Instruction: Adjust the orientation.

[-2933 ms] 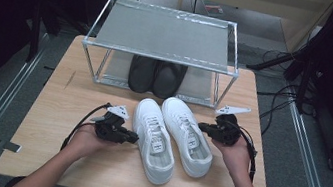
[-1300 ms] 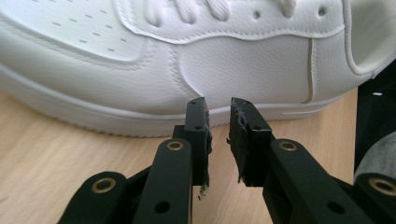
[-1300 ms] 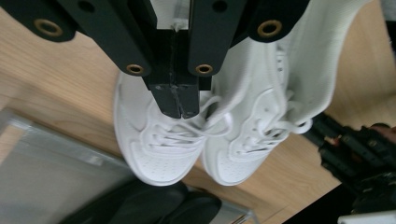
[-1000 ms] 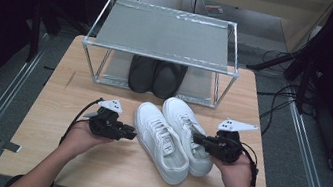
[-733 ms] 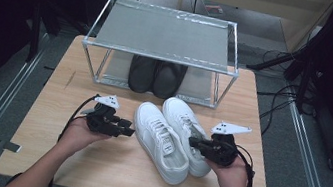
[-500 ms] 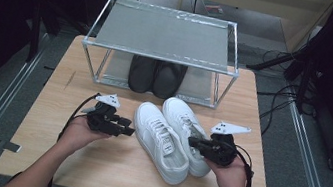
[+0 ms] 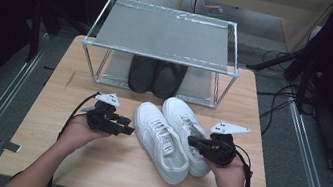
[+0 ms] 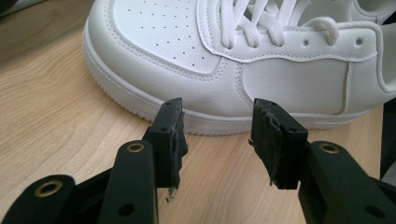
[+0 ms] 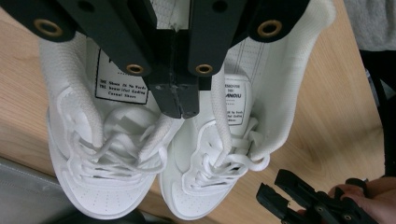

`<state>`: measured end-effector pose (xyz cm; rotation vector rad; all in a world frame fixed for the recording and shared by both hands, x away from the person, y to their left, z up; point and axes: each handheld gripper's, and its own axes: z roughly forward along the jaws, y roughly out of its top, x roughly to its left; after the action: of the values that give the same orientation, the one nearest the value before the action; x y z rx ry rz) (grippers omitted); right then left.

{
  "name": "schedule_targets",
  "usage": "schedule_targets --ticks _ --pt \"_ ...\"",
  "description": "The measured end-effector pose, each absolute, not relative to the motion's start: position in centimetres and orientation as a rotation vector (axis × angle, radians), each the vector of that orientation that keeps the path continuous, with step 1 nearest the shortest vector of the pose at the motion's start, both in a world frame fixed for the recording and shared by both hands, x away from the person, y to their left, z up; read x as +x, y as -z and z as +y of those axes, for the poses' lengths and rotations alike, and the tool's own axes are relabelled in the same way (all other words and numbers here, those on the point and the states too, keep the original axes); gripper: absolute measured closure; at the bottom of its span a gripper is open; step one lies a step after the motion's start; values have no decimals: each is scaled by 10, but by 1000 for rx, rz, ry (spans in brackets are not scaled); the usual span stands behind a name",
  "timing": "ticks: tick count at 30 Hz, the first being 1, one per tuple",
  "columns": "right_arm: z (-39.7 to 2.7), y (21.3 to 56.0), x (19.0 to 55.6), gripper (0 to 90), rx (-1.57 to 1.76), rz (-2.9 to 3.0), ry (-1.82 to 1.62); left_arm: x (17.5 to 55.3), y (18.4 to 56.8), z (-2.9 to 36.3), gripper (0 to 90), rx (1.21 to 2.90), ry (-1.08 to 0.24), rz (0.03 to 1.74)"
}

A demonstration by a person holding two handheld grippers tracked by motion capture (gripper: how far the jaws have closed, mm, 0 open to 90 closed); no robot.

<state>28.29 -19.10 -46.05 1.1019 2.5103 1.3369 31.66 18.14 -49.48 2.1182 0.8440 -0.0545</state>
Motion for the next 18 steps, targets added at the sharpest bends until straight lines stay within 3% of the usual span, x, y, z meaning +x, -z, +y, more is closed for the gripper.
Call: schedule_targets --ticks 9,18 --pt "-186 457 277 710 1100 2465 -1397 317 495 185 512 2125 43 851" --pt "-181 460 277 594 1113 2444 -1323 318 495 187 505 2130 36 852"
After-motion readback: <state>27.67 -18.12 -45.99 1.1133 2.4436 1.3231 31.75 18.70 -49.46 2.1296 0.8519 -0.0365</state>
